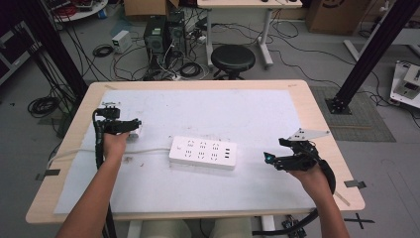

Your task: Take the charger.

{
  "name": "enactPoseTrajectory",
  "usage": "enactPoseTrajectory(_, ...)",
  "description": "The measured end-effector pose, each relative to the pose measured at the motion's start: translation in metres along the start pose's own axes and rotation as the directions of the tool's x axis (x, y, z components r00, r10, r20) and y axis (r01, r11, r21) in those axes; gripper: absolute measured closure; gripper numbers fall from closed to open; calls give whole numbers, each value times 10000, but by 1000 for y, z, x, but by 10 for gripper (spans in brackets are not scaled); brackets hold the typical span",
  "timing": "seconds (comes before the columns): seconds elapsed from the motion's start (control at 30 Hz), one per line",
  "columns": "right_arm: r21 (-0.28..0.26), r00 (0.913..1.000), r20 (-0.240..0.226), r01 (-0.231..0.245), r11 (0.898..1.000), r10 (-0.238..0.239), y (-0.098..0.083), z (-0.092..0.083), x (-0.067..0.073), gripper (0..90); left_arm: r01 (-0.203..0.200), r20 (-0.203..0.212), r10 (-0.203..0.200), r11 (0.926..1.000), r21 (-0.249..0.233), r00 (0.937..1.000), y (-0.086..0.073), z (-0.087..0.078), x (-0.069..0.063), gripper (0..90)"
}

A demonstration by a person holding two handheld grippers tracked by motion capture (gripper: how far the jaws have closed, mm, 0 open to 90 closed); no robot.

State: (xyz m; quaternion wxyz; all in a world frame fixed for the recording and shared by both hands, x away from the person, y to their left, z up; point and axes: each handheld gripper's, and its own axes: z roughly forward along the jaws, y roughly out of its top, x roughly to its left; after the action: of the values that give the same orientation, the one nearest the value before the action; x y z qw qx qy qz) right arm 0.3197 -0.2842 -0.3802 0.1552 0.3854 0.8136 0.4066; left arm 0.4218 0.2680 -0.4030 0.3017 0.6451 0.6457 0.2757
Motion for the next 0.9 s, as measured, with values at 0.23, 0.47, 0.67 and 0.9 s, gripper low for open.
enactPoseTrajectory(0.23,53,10000,26,-33,10000,33,0,1,-2,184,226,-328,-217,9994,271,9992,-4,15,2,174)
enactPoseTrajectory(0.47,92,10000,59,-39,9999,39,-1,1,-3,184,115,-288,-93,9967,800,9995,-10,28,0,173)
enactPoseTrajectory(0.67,51,9999,105,-63,10000,62,-2,0,-4,184,82,-342,-46,9944,1058,9994,-14,34,-1,173)
enactPoseTrajectory(0.9,32,9999,108,-4,10000,3,-3,0,-5,184,11,-283,23,9926,1218,9996,-17,38,-2,199)
